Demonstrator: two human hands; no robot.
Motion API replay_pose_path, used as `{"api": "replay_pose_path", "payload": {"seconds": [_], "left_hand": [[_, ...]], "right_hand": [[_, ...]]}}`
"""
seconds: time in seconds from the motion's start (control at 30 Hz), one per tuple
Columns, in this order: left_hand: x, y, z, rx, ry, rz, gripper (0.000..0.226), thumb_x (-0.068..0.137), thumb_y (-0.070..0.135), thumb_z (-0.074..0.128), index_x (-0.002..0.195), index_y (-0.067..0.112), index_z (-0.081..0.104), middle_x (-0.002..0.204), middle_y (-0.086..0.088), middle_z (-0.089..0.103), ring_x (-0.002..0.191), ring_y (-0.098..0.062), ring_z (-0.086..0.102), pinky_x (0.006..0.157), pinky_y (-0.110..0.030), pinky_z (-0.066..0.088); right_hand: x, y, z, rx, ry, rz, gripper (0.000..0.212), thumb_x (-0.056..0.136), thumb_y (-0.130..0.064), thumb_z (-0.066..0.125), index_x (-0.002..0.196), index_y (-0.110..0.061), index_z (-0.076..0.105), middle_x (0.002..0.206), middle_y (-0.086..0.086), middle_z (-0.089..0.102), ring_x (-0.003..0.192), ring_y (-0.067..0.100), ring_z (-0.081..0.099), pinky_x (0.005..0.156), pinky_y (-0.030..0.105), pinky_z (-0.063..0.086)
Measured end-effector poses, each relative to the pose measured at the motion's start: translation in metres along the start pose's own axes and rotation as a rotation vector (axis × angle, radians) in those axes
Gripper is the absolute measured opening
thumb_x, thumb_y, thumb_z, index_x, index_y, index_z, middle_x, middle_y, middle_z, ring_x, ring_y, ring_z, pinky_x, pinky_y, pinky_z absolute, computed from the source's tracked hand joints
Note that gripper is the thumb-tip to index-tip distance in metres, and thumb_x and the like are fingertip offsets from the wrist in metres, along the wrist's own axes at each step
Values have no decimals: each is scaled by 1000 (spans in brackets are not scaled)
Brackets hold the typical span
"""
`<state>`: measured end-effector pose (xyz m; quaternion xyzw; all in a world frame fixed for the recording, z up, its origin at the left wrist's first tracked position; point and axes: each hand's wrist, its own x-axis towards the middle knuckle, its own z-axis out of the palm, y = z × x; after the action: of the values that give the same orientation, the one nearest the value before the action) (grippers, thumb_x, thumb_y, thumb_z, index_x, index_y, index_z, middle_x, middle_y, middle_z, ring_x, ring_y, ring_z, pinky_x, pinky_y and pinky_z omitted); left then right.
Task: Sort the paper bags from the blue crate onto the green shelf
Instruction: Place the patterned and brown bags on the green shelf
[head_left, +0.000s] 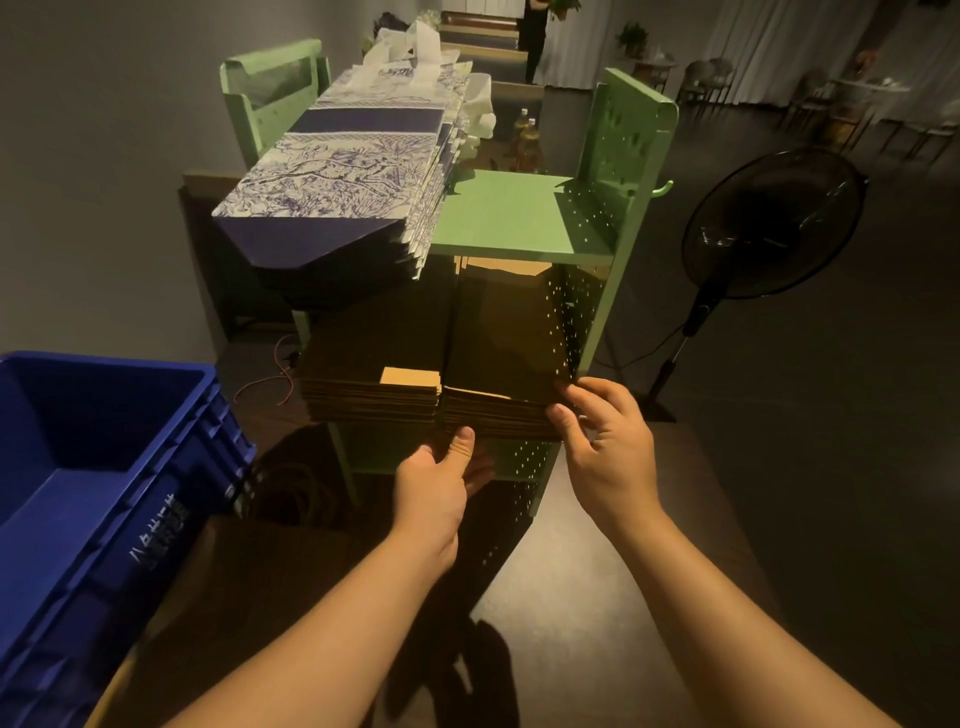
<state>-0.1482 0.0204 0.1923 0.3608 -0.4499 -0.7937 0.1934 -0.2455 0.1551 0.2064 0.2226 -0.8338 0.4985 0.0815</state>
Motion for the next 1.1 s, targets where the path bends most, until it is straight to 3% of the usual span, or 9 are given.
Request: {"api": "replay_pose_path", "payload": {"seconds": [0.1, 0.23, 0.37, 0.5, 0.7, 0.77, 0.83, 0.93, 1.1], "left_hand": [[0, 1, -2, -1, -13, 4, 8, 97, 24, 65, 103, 18, 67, 95, -1, 77, 84, -13, 76, 75, -31, 60], [1, 0, -4, -8, -20, 1, 10, 99, 22, 64, 104, 15, 66, 96, -3, 77, 83, -13, 77, 73, -29, 59], [1, -2, -6, -19, -21, 17, 10, 100, 22, 62, 105, 15, 67, 102, -4, 77, 88, -14, 77, 77, -30, 59], [2, -3, -8, -26, 14, 11, 10, 101, 17, 61, 109, 17, 66, 101, -3, 77, 90, -16, 77, 80, -31, 59], [2, -2, -9, -33, 21, -7, 16, 99, 20, 64, 115, 17, 64, 106, -5, 73, 99, -21, 73, 92, -39, 60], [0, 0, -11, -33, 24, -17, 5, 99, 19, 65, 99, 21, 60, 101, -4, 70, 96, -22, 73, 87, -37, 59], [-1, 0, -16, 9, 34, -16, 10, 97, 23, 67, 91, 22, 59, 101, -6, 70, 95, -25, 73, 81, -34, 59], [-5, 1, -30, 150, 5, -27, 18, 97, 29, 68, 104, 13, 68, 103, -10, 75, 96, -24, 75, 76, -31, 60], [-8, -11, -76, 269, 5, -92, 18, 101, 25, 64, 112, 11, 69, 103, -7, 77, 93, -20, 73, 83, -35, 60]], "right_hand": [[0, 0, -1, 16, 29, 7, 32, 96, -23, 66, 127, -15, 71, 122, -15, 56, 117, 12, 59, 98, 37, 57], [-2, 0, -2, 55, 37, 36, 34, 97, -25, 66, 130, -19, 68, 122, -15, 57, 117, 8, 57, 99, 33, 56], [-10, 2, -2, 139, -24, 120, 53, 95, -32, 68, 146, -27, 51, 126, -16, 55, 107, -5, 57, 86, 15, 50], [-21, 3, 2, 169, -84, 151, 42, 95, -32, 68, 135, -31, 56, 120, -19, 59, 108, -4, 59, 91, 22, 56], [-26, 4, 5, 142, -104, 173, 47, 96, -22, 68, 142, -26, 55, 117, -27, 53, 114, 5, 59, 83, 13, 52], [-29, 4, 7, 163, -116, 206, 53, 96, -22, 69, 145, -27, 51, 123, -21, 54, 114, 6, 60, 85, 18, 55], [-32, 6, 10, 169, -127, 239, 57, 95, -22, 69, 147, -29, 47, 127, -18, 55, 114, 8, 60, 90, 28, 58], [-40, 13, 17, 222, -164, 364, 58, 94, -18, 69, 145, -30, 45, 119, -20, 58, 111, 11, 62, 88, 34, 60], [-72, 35, 44, 181, -284, 561, 45, 96, -19, 65, 138, -28, 52, 114, -9, 66, 105, 13, 66, 88, 37, 61]]}}
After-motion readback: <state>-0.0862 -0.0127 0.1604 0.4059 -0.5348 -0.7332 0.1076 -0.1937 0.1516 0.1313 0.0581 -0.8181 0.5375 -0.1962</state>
